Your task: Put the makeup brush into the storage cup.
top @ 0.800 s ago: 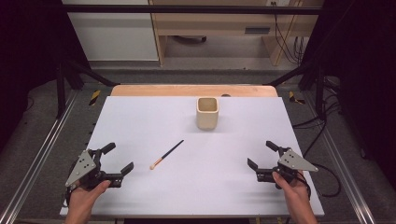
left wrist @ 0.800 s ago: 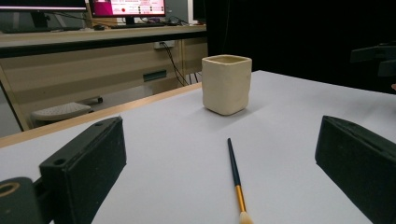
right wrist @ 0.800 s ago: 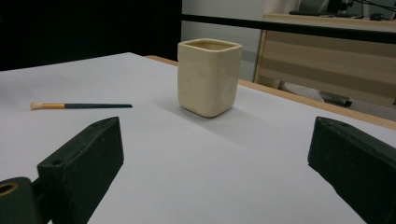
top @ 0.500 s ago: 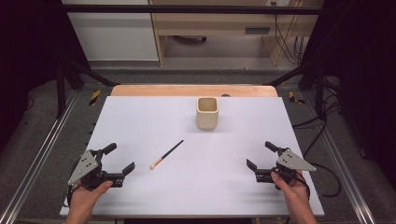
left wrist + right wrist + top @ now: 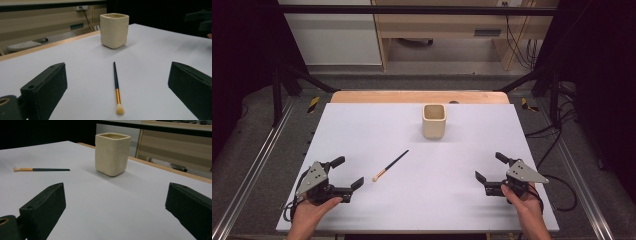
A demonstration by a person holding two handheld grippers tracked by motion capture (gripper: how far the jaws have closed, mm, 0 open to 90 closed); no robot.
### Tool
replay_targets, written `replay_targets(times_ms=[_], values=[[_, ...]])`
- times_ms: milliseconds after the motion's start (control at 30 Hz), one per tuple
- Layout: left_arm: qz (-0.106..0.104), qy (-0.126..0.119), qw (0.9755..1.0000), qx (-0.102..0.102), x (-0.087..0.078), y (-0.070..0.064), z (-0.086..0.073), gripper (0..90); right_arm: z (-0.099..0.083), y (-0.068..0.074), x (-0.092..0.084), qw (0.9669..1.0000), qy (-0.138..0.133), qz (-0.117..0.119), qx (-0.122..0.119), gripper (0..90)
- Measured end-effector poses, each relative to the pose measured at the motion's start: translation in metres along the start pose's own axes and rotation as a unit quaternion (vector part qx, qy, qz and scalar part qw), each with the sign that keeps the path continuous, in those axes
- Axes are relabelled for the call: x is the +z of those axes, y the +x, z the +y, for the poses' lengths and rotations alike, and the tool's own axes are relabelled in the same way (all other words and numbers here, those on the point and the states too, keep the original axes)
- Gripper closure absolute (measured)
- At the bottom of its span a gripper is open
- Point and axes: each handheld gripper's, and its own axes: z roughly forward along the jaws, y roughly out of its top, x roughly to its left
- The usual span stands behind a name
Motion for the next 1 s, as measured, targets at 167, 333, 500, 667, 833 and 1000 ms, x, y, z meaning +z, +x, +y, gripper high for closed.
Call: replay_targets(times_ms=[167, 333, 500, 667, 833, 1000], values=[[-0.009, 0.039, 0.9992, 0.001, 0.014, -0.008, -0.002, 2.7, 0.0, 0.002, 0.0, 1.0, -0.002, 0.005, -0.004, 3.4], [-0.015, 0.078, 0.9968, 0.011, 0.028, -0.01, 0.006, 3.4, 0.001, 0.003, 0.001, 0.9999, -0.002, 0.009, -0.008, 3.4], [-0.02, 0.107, 0.9938, 0.02, 0.043, -0.009, 0.018, 4.2, 0.001, 0.003, 0.0, 0.9999, -0.004, 0.007, -0.007, 3.4], [-0.023, 0.143, 0.9891, 0.03, 0.057, -0.009, 0.027, 5.3, 0.001, 0.003, 0.0, 0.9999, -0.002, 0.007, -0.006, 3.4], [-0.026, 0.169, 0.9847, 0.032, 0.071, -0.007, 0.036, 5.9, 0.001, 0.003, 0.0, 0.9999, 0.0, 0.006, -0.008, 3.4], [-0.028, 0.188, 0.9811, 0.036, 0.082, -0.008, 0.04, 6.6, 0.0, 0.003, 0.0, 0.9999, 0.0, 0.007, -0.009, 3.4]])
